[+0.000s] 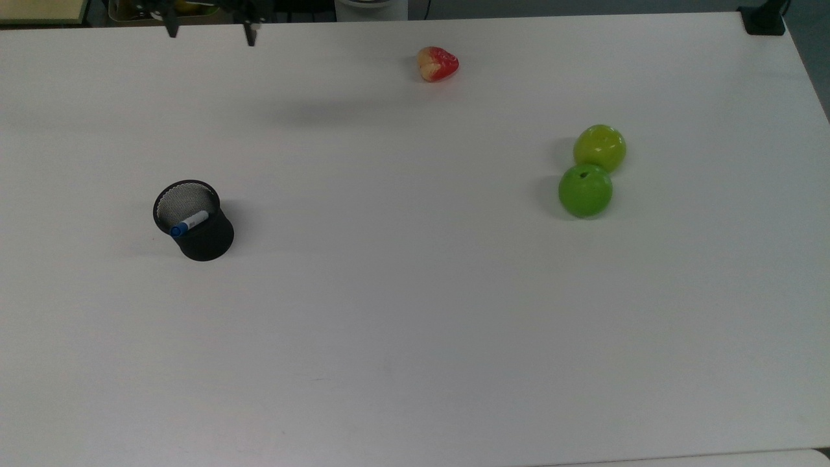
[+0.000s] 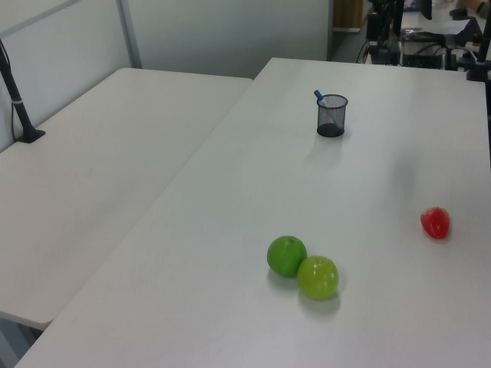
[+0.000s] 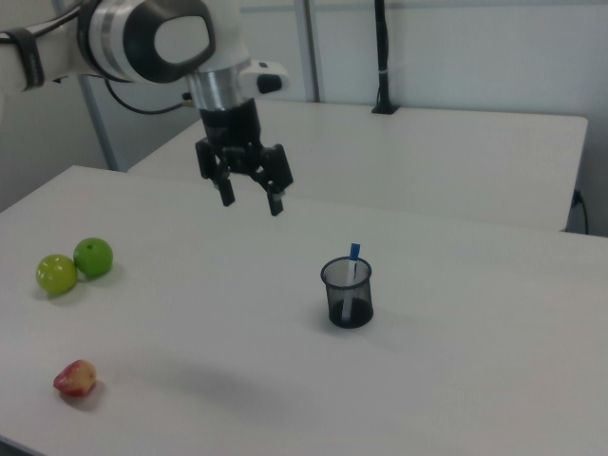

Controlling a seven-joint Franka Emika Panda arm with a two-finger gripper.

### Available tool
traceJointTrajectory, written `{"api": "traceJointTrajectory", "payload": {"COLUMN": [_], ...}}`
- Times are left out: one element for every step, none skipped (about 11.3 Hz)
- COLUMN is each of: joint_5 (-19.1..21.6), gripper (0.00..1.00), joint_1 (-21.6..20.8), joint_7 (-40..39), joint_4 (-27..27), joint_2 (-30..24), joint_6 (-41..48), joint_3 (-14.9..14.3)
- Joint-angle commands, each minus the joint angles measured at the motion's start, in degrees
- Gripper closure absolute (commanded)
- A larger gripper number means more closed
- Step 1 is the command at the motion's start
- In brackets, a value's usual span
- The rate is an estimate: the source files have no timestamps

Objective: Take marker pen
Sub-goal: 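Move the open gripper over the black mesh pen cup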

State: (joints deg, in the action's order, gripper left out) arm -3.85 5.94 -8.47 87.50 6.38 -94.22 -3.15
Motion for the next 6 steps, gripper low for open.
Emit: {"api": "traceJointTrajectory", "payload": {"joint_5": [0.6, 0.7, 0.7, 0.7, 0.8, 0.8], "gripper": [0.00, 0.00, 0.00, 0.00, 0.00, 0.00], "joint_1": [4.0, 4.4, 4.6, 4.5, 4.5, 4.5], "joint_7": [-3.6, -3.6, -3.5, -2.9, -2.8, -2.8], "joint_4": [-0.3, -0.1, -0.2, 0.0, 1.0, 1.1], "joint_2": [0.6, 0.8, 1.4, 1.5, 1.5, 2.1], "joint_6": [-2.5, -4.8, -7.2, -11.4, -14.4, -16.4], "joint_3": [0.2, 0.3, 0.2, 0.2, 0.3, 0.3]}}
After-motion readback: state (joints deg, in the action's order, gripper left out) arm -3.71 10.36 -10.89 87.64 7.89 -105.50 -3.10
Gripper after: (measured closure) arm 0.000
